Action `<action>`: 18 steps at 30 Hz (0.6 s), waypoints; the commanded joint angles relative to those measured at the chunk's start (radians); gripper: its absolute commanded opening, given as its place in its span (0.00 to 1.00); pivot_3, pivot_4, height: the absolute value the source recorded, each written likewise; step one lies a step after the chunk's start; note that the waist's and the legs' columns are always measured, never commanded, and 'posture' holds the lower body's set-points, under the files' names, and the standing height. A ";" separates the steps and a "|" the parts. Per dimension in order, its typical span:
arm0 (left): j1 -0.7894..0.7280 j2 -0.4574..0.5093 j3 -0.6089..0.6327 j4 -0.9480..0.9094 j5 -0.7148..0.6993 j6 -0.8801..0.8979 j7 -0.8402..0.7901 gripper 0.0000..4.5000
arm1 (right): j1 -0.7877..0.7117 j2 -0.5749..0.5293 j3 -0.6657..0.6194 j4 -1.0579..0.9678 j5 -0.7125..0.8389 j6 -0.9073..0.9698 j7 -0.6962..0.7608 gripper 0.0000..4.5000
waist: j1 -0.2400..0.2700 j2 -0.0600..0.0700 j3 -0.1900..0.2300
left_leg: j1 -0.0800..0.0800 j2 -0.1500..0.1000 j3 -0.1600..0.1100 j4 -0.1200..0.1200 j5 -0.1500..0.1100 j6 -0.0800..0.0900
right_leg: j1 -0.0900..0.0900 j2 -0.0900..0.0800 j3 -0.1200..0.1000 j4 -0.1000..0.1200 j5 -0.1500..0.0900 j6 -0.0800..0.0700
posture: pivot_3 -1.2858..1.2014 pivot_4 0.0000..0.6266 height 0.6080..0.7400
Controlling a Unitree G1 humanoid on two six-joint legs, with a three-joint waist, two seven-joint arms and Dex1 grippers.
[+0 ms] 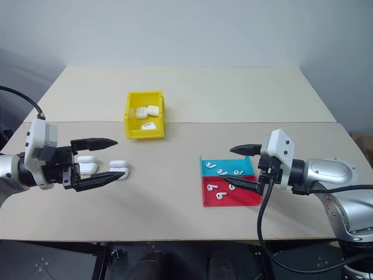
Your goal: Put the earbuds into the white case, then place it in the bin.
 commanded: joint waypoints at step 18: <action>0.018 0.159 0.100 0.106 -0.056 0.154 -0.049 1.00 | -0.058 -0.062 -0.043 -0.005 0.050 0.018 0.040 0.99 | -0.002 0.000 0.000 | 0.000 0.000 0.001 0.000 0.000 0.000 | -0.001 0.000 0.000 0.000 0.000 0.000 | 0.52 0.24 1.00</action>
